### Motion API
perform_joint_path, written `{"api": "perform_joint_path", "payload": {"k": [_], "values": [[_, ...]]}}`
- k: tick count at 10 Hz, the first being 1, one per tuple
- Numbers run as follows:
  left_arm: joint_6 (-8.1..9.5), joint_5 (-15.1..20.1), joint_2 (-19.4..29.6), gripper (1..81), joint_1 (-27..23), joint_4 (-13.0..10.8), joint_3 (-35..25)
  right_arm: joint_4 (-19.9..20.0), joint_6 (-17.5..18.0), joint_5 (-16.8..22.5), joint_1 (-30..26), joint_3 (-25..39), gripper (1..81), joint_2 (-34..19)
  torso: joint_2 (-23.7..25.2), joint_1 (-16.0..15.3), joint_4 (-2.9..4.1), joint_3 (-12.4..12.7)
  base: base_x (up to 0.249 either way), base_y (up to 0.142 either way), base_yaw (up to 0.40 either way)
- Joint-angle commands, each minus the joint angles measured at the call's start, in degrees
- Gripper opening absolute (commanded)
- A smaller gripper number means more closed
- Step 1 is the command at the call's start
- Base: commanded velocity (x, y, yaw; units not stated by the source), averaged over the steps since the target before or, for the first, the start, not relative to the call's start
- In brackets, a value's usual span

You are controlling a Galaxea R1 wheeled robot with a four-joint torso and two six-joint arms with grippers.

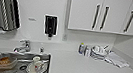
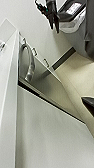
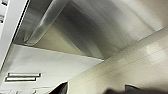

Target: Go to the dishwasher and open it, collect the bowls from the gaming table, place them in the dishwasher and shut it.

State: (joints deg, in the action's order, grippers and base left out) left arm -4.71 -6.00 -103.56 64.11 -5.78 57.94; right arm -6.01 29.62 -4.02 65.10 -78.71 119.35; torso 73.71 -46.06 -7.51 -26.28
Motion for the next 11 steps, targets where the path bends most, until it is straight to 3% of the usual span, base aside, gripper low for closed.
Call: {"api": "perform_joint_path", "payload": {"k": [1, 2, 3, 4, 9, 11], "values": [[-0.30, 1.3, 2.6, 81.1, -5.6, -0.7, -4.2, 0.5, 1.5, 1.1, -6.6, 3.0, 81.1, -3.8, 5.7, -3.6, 0.00, -5.3, 0.000, 0.000, 0.000], [-0.30, 1.3, 2.7, 81.1, -5.6, -0.7, -4.2, 0.5, 1.9, 1.1, -7.2, 3.5, 81.1, -4.4, 7.3, -4.7, 0.00, -5.9, 0.000, 0.000, 0.000], [-0.30, 1.3, 3.0, 81.1, -5.6, -0.7, -4.2, 0.5, 2.5, 1.1, -8.2, 4.3, 81.1, -4.9, 9.1, -5.9, 0.00, -3.2, 0.000, 0.000, 0.000], [-0.30, 1.3, 3.5, 81.1, -5.6, -0.7, -4.2, 0.5, 3.1, 1.1, -9.1, 5.4, 81.1, -5.1, 4.7, -3.0, 0.00, -4.4, 0.000, 0.000, 0.000], [-0.30, 0.7, 5.3, 81.1, -6.2, -0.4, -5.3, 0.6, 6.5, 2.2, -14.8, 7.8, 81.1, -6.0, 5.5, -3.6, 0.00, -5.1, 0.000, 0.000, 0.000], [-0.30, 0.7, 5.1, 81.1, -6.2, 0.0, -5.2, 0.5, 9.3, 5.4, -18.4, 7.4, 81.1, -5.0, 5.5, -3.6, 0.00, -5.1, 0.000, 0.000, 0.000]]}}
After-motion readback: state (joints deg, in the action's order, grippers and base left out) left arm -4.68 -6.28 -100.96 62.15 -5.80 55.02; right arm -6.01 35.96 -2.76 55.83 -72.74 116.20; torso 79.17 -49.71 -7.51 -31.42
